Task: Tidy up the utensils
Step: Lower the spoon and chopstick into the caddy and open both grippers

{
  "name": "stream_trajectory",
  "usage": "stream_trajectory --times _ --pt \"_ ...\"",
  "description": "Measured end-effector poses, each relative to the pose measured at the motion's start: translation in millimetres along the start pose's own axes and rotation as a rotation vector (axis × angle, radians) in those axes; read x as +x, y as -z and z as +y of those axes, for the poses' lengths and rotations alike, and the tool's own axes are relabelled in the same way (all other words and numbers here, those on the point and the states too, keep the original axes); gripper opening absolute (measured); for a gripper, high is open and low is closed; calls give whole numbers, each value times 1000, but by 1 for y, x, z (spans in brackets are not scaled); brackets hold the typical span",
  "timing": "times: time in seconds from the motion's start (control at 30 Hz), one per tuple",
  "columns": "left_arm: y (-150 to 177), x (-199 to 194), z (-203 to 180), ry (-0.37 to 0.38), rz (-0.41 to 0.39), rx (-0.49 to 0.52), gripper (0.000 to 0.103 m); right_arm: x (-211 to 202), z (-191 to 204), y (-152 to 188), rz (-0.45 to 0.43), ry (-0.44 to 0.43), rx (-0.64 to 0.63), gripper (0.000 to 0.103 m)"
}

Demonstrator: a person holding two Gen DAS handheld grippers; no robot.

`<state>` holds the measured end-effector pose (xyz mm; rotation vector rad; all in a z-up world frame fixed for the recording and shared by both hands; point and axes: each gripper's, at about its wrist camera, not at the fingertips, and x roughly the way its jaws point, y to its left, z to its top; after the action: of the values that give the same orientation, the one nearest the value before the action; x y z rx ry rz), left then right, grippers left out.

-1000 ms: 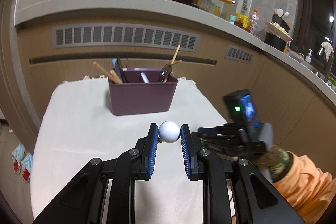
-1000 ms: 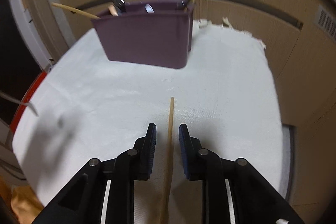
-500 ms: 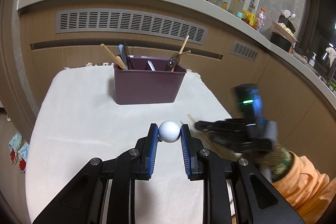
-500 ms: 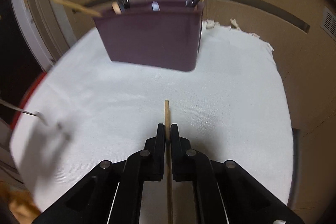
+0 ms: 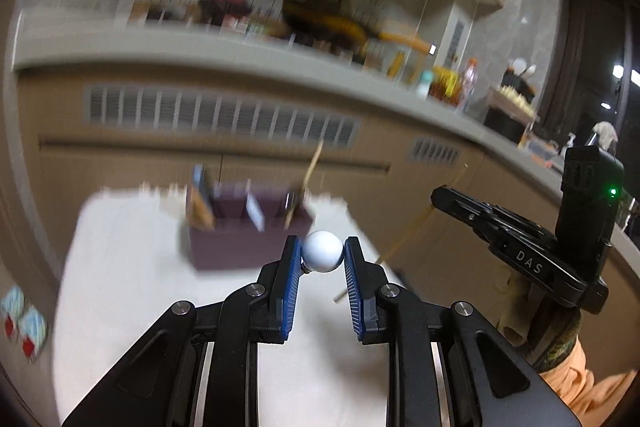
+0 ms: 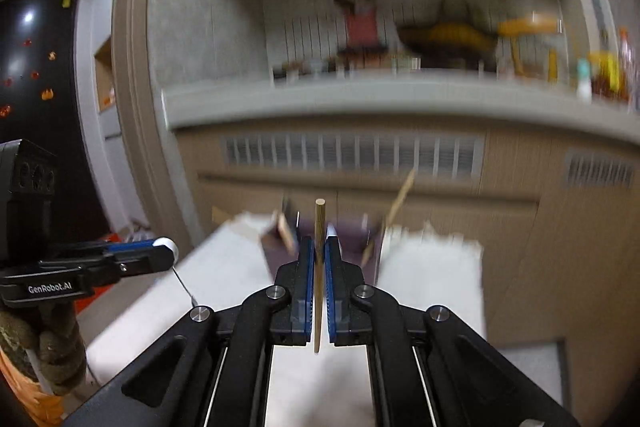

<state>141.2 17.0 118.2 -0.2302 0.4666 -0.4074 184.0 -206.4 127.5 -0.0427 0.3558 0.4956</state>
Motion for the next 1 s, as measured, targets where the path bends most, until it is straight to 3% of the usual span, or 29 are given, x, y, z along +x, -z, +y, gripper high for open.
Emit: stream_trajectory --times 0.2,0.4,0.53,0.7,1.0 --pt "-90 2 -4 31 -151 38 23 8 7 -106 -142 66 -70 5" --pt "-133 28 19 117 -236 10 23 31 9 -148 -222 83 -108 5" --pt "-134 61 46 145 -215 -65 23 68 5 -146 -204 77 -73 5" --pt "-114 104 74 144 -160 -140 23 127 3 -121 -99 92 -62 5" --pt "-68 181 109 97 25 -238 23 189 -9 -66 68 93 -27 5"
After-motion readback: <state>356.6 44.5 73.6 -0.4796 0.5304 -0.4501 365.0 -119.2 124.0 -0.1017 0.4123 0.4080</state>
